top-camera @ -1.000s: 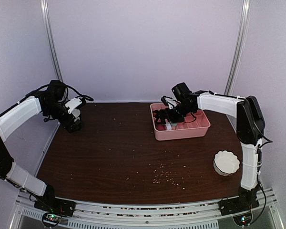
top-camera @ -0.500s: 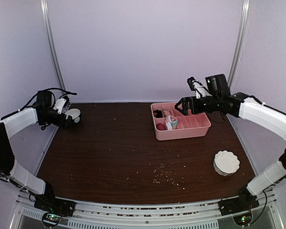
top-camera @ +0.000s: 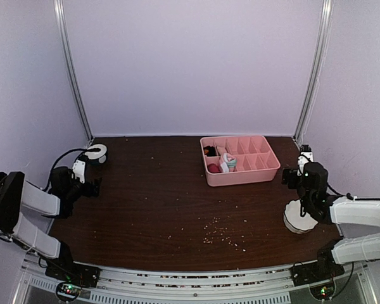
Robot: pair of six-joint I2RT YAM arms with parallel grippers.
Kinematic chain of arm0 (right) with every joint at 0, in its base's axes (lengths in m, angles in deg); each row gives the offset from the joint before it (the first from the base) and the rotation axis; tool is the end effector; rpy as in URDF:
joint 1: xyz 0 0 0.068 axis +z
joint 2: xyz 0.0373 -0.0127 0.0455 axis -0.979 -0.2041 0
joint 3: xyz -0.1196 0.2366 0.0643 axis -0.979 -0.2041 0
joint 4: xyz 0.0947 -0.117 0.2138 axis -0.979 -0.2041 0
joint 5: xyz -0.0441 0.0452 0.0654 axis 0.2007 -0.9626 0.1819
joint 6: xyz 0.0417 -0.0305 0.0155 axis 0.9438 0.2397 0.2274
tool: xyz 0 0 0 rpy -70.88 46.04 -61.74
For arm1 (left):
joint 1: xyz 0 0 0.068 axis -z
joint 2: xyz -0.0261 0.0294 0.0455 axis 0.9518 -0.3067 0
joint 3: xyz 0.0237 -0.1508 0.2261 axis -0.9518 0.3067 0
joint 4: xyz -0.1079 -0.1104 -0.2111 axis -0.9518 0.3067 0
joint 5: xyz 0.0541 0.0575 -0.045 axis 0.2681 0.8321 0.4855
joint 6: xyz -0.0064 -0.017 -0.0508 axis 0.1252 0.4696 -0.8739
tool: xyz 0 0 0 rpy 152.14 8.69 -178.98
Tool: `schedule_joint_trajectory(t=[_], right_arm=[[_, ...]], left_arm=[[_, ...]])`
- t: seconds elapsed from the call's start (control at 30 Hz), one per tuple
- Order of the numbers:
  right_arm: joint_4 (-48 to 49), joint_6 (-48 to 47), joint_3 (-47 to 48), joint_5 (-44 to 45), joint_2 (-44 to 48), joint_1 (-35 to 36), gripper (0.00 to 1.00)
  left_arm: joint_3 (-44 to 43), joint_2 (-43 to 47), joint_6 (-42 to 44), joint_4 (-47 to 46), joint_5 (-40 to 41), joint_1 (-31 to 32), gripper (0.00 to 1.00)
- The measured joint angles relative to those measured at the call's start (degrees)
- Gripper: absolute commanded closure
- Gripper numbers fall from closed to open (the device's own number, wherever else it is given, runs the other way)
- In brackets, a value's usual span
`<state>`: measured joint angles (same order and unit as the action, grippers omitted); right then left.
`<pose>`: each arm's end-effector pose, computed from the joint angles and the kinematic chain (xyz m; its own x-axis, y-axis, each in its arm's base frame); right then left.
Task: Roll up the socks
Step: Reset both arms
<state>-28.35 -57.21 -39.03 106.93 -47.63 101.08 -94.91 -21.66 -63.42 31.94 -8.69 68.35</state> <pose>0.2075 0.0679 0.1985 -0.2288 -0.0765 -0.9705 0.1196 0.9872 -0.1060 0.2418 0.0115 0.1440 -0.3281 0.0806 -0.9412 0.0875 0.9947 0.0547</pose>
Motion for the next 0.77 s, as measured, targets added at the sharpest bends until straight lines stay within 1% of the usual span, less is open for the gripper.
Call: schedule_joint_trajectory(t=[0.07, 0.17, 0.27, 0.33, 0.43, 0.53, 0.77], right_arm=[[6.1, -1.5, -1.7, 1.7, -2.9, -2.2, 0.00], [14.6, -2.6, -2.6, 1.7, -7.3, -6.0, 0.00], [22.2, -2.1, -3.7, -1.4, -11.4, -10.5, 0.00], [26.7, -1.0, -4.8, -5.3, -13.8, -14.1, 0.01], [28.5, -0.5, -5.2, -11.3, -15.7, -17.6, 0.00], [30.1, -0.4, -5.1, -15.9, -15.9, -17.9, 0.00], [32.0, -0.4, -5.1, -19.8, -15.9, -18.0, 0.00]], left_arm=[[1.0, -0.5, -0.6, -2.2, 0.7, 0.0, 0.02], [-0.6, -0.8, -1.7, -4.7, 2.6, 0.0, 0.02], [-1.6, -0.8, -2.4, -7.1, 3.9, 0.0, 0.02], [-1.6, -0.8, -2.6, -8.0, 4.3, 0.0, 0.02], [-1.6, -0.8, -2.9, -8.6, 4.8, 0.0, 0.02], [-1.6, -0.8, -2.9, -8.7, 5.0, 0.0, 0.02], [-1.6, -0.8, -3.0, -8.7, 5.2, 0.0, 0.02]])
